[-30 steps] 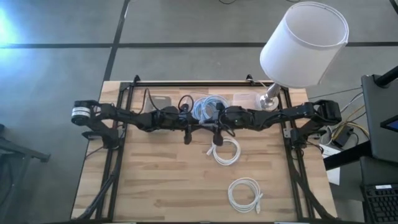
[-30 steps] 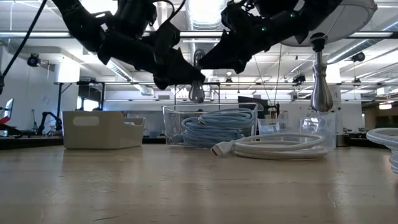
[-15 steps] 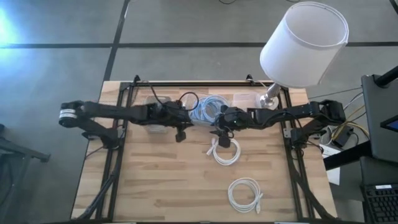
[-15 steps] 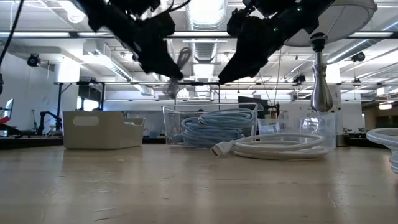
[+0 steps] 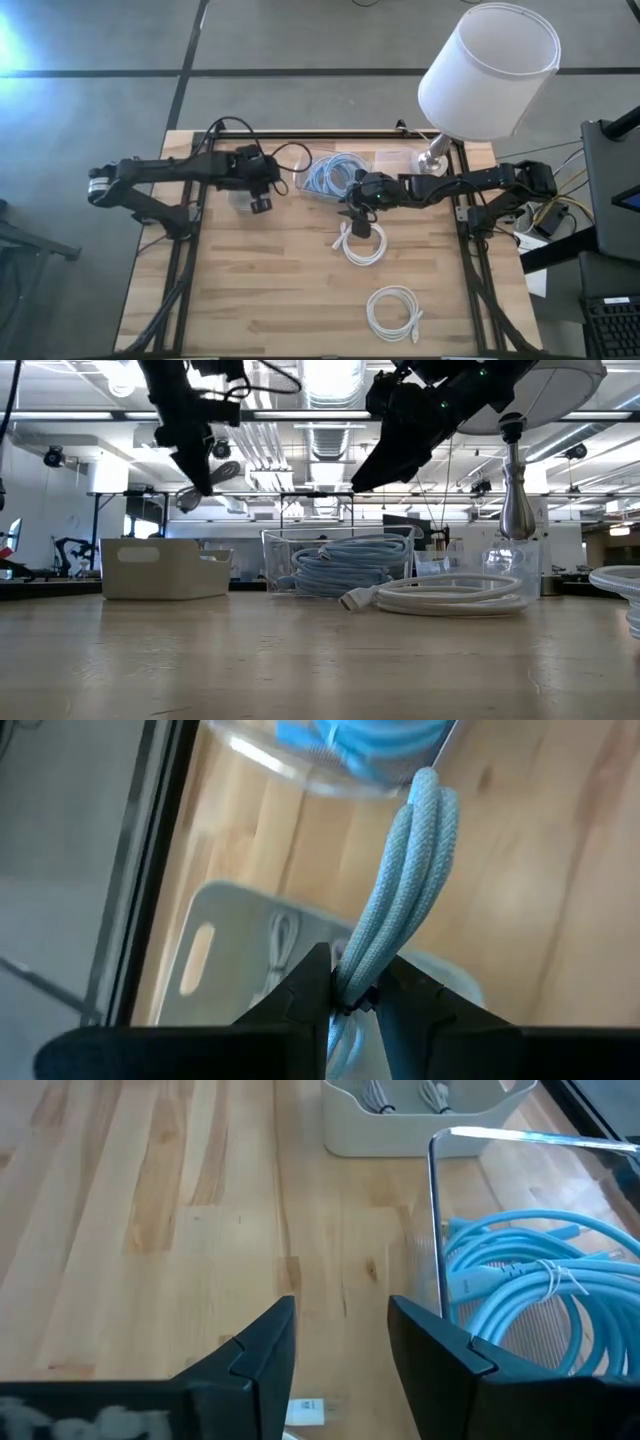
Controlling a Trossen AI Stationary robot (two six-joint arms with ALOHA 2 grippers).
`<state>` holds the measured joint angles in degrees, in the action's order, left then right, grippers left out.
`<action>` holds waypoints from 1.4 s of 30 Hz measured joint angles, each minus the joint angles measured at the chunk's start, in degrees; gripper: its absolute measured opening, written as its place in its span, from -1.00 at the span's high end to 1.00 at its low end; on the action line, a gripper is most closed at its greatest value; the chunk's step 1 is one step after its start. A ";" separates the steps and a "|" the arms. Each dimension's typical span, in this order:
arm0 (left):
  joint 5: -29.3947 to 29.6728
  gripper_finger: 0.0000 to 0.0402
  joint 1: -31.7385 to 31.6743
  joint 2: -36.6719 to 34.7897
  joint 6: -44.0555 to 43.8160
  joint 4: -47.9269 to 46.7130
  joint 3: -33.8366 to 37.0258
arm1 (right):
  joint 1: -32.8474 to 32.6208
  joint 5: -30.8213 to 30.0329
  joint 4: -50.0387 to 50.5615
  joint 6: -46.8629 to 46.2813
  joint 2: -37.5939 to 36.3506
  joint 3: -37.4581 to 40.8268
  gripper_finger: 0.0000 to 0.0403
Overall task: Pick & Place USB Port
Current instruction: Put the blue USB cable into the gray bin, then put the top white HDMI cable into the right transparent bin
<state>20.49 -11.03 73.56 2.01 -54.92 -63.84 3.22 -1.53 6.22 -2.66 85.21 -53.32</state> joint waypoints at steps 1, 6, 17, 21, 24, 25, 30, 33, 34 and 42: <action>-0.04 0.68 -0.86 0.04 0.20 -0.08 0.60 | 0.00 0.02 -0.01 0.12 0.00 0.00 0.24; -4.02 0.68 -7.16 1.29 -0.36 -0.45 2.90 | 0.02 0.02 -0.06 0.34 0.02 0.04 0.23; -7.87 0.68 -16.66 9.40 2.68 -0.21 7.00 | 0.02 0.01 -1.05 3.79 0.02 0.07 0.24; -7.87 0.68 -16.65 12.94 4.78 0.10 7.00 | 0.02 0.01 -1.05 4.42 0.02 0.07 0.22; -7.78 0.68 -16.65 15.80 5.06 0.10 7.00 | 0.02 0.02 -1.03 4.79 0.02 0.07 0.22; -7.70 0.68 -16.65 16.69 5.06 0.12 7.00 | 0.02 0.02 -1.03 4.77 0.02 0.07 0.22; -6.72 0.62 -16.65 19.98 4.59 0.31 6.99 | 0.02 0.02 -1.03 4.79 0.02 0.07 0.24; -5.84 0.49 -16.65 20.66 4.65 0.35 6.87 | 0.02 0.03 -1.01 4.79 0.02 0.07 0.25; -5.30 0.45 -16.65 20.69 5.01 0.42 6.89 | 0.02 0.03 -1.01 4.79 0.02 0.07 0.25; -3.42 0.16 -16.63 18.73 5.99 0.66 6.91 | 0.02 0.04 -0.96 4.29 0.04 0.07 0.23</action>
<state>17.07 -27.66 92.29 8.00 -54.26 -56.93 3.25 -1.50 5.26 1.63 85.25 -53.25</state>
